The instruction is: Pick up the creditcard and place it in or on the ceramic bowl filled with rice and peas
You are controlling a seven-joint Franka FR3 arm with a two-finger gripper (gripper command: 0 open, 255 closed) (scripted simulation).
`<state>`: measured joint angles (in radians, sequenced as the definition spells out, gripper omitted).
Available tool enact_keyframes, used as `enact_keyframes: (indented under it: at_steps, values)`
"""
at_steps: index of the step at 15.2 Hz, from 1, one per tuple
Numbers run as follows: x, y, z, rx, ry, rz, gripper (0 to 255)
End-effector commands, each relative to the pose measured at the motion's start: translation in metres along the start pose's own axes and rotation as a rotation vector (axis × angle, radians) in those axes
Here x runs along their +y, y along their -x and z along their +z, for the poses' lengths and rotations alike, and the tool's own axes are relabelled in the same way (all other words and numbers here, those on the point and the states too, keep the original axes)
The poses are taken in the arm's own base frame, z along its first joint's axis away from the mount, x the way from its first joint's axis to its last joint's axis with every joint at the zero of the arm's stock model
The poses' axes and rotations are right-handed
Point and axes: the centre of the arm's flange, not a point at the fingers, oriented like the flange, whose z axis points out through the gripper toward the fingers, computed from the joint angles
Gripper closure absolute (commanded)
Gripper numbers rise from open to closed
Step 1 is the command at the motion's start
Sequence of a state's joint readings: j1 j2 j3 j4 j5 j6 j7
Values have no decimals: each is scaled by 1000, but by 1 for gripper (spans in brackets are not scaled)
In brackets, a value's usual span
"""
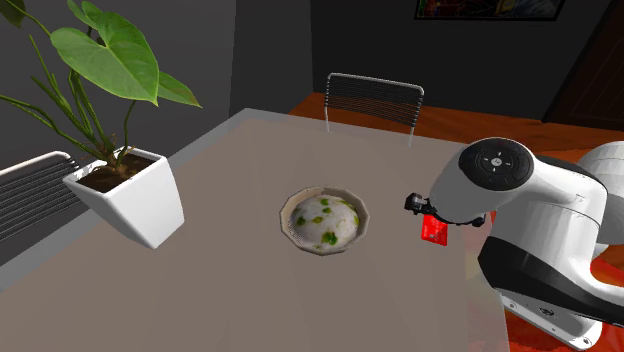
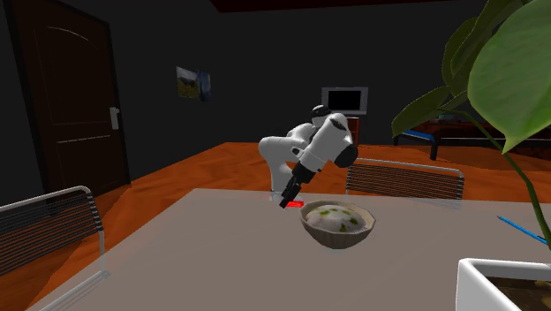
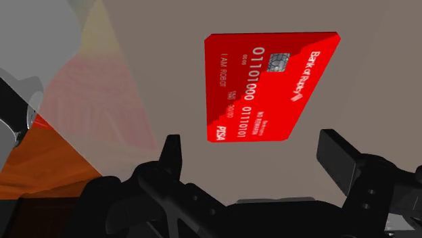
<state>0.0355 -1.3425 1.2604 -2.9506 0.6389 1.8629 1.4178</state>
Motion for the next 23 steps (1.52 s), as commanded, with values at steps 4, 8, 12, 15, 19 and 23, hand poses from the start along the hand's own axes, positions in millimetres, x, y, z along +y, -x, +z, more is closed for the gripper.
enact_keyframes:
  at_steps: [4,8,12,15,19,23]
  values:
    - [0,0,1,0,0,0,0]
    - [1,0,1,0,0,0,255]
    - [0,1,0,0,0,0,255]
    - [0,0,1,0,0,0,255]
    - [0,-12,-17,0,0,0,255]
    - [0,-23,-35,0,0,0,255]
